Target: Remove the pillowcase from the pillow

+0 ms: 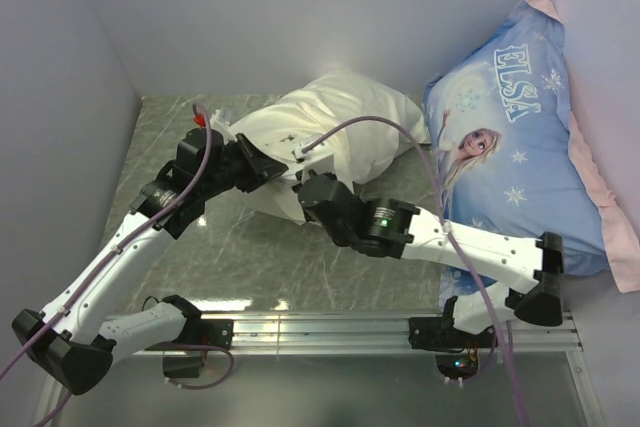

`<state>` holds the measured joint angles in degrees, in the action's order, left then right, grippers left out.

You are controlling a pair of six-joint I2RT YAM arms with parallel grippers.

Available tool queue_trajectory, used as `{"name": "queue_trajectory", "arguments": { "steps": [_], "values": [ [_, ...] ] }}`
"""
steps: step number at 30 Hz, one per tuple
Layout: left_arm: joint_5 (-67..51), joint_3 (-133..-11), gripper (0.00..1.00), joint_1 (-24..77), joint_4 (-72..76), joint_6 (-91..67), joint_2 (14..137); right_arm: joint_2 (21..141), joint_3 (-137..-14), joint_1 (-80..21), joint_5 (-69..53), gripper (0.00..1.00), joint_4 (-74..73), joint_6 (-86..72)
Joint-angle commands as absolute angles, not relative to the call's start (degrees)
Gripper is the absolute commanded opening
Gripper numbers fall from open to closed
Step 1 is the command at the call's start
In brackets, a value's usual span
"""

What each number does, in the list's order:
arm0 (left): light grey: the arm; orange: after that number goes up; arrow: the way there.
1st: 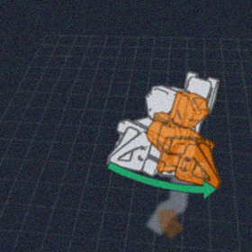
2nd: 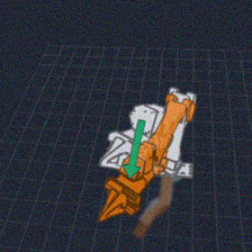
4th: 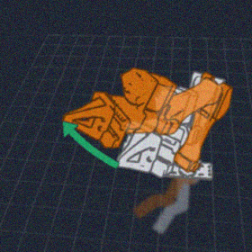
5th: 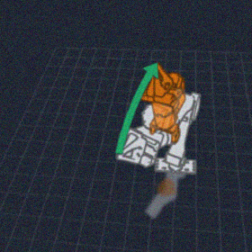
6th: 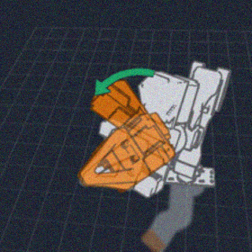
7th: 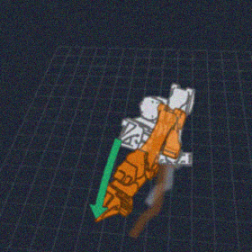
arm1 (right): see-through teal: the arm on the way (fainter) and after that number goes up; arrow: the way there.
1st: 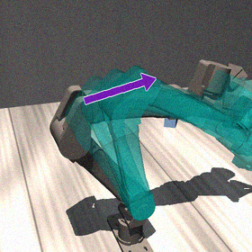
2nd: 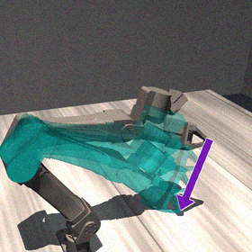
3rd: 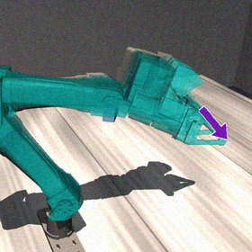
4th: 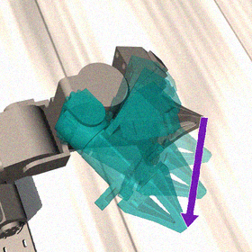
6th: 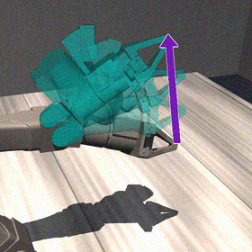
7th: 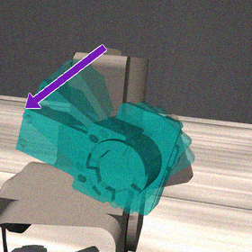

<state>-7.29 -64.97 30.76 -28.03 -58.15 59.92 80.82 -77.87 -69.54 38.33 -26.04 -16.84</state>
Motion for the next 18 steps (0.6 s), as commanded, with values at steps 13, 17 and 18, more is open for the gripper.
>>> {"name": "queue_trajectory", "arguments": {
  "steps": [13,17,18],
  "values": [
    [-5.1,-68.55,0.59,30.94,-20.3,-50.98,56.61,70.14,-81.56,-60.48,40.61,0.0,-25.13,-13.63],
    [-3.17,-69.78,0.62,31.02,-21.7,-49.13,55.11,69.53,-82.62,-57.31,39.38,0.0,-25.75,-13.36],
    [-0.99,-70.22,0.62,31.03,-22.41,-48.78,54.76,69.26,-82.62,-56.61,39.11,0.0,-25.75,-13.27]
  ]
}}
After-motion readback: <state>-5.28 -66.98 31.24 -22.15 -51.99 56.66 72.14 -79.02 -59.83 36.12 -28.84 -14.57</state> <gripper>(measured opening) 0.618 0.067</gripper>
